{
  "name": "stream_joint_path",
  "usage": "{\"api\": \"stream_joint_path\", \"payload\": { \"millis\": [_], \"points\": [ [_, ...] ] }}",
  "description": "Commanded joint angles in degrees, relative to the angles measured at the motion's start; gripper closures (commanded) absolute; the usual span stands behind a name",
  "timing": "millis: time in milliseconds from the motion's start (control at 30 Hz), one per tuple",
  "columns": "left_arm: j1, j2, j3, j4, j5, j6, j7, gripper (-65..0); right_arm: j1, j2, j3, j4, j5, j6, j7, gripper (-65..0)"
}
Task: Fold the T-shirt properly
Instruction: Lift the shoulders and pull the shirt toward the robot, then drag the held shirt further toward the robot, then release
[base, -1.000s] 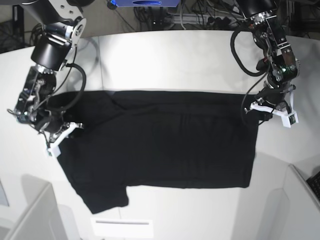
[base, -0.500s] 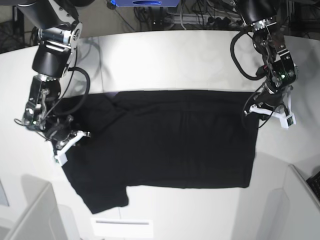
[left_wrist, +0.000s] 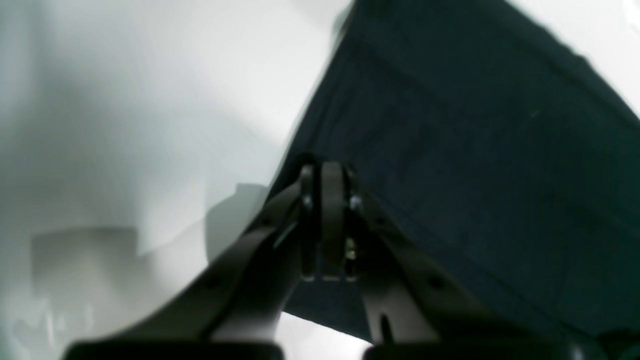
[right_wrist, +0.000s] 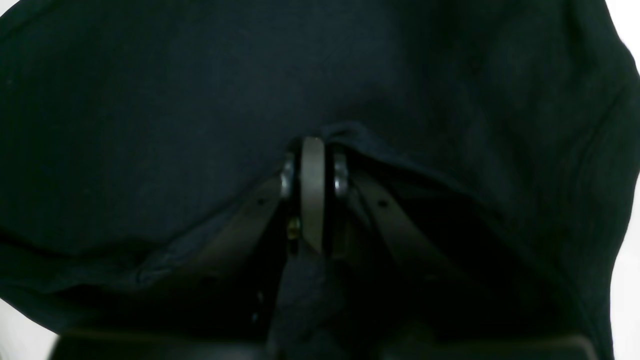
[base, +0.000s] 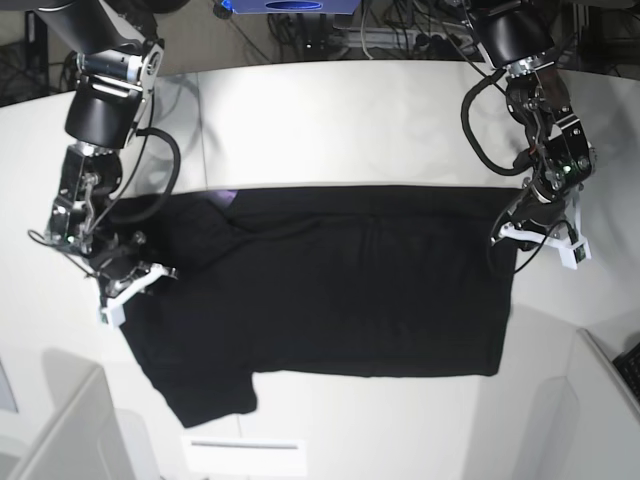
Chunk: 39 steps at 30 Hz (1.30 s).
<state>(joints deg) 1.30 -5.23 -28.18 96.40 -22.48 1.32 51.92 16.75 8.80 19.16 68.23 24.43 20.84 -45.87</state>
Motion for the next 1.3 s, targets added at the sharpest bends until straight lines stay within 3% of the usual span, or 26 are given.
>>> {"api": "stream_joint_path", "payload": {
  "millis": [0, 500, 533, 633, 667, 767, 833, 900, 1000, 1067, 1133, 1267],
  "points": [
    [-0.8, -0.6, -0.1, 0.6, -0.2, -0.2, -1.4, 0.0, 1.7, 0.7, 0.2, 1.1, 0.9, 0.2, 1.9, 0.0],
    [-2.5, -0.6, -0.6, 0.3, -0.3, -0.2, -1.2, 0.0, 1.7, 0.7, 0.3, 1.1, 0.9, -1.0, 1.5, 0.0],
    [-2.5, -0.6, -0.6, 0.5, -0.3, -0.2, -1.3, -0.3, 1.7, 0.7, 0.8, 1.1, 0.9, -2.3, 1.5, -6.3],
    [-2.6, -0.6, -0.6, 0.7, -0.5, -0.2, -1.4, -20.2, 1.6, 0.6, 3.7, 1.2, 1.2, -4.0, 1.4, -26.1],
    [-2.6, -0.6, -0.6, 0.7, -0.6, -0.2, -1.4, -24.8, 1.3, 0.5, 4.5, 1.5, 1.2, -4.0, 1.4, -27.9],
    [-2.6, -0.6, -0.8, 0.7, -0.7, -0.2, -1.5, -38.8, 0.3, 0.5, 7.3, 3.4, 1.1, -4.0, 1.5, -25.4],
    [-2.6, -0.5, -2.8, 1.4, -0.8, -0.3, -1.4, -43.9, -1.7, 0.4, 8.5, 6.3, 1.2, -4.1, 1.6, -25.1],
    [-1.9, -0.1, -5.7, 4.7, -1.0, -0.7, -1.2, -46.2, -4.5, -0.3, 9.9, 11.8, 1.0, -4.6, 1.9, -25.1],
    [2.3, 1.9, -9.7, 9.9, -7.5, -0.7, -1.5, -46.6, -10.0, -4.0, 13.9, 21.6, 0.9, -12.7, 3.7, -26.0],
    [5.4, 2.1, -12.4, 10.8, -14.7, -0.7, -1.5, -45.9, -14.1, -5.9, 14.3, 27.0, 0.9, -16.0, 6.3, -28.4],
    [9.3, 2.1, -13.5, 10.4, -20.0, -0.7, -1.4, -45.7, -17.9, -7.5, 14.4, 31.3, 1.2, -17.5, 7.4, -30.5],
    [13.1, 2.2, -13.7, 6.9, -21.1, -0.7, -1.6, -45.7, -22.6, -10.4, 14.8, 34.9, 1.4, -18.0, 7.4, -32.9]
  ]
}}
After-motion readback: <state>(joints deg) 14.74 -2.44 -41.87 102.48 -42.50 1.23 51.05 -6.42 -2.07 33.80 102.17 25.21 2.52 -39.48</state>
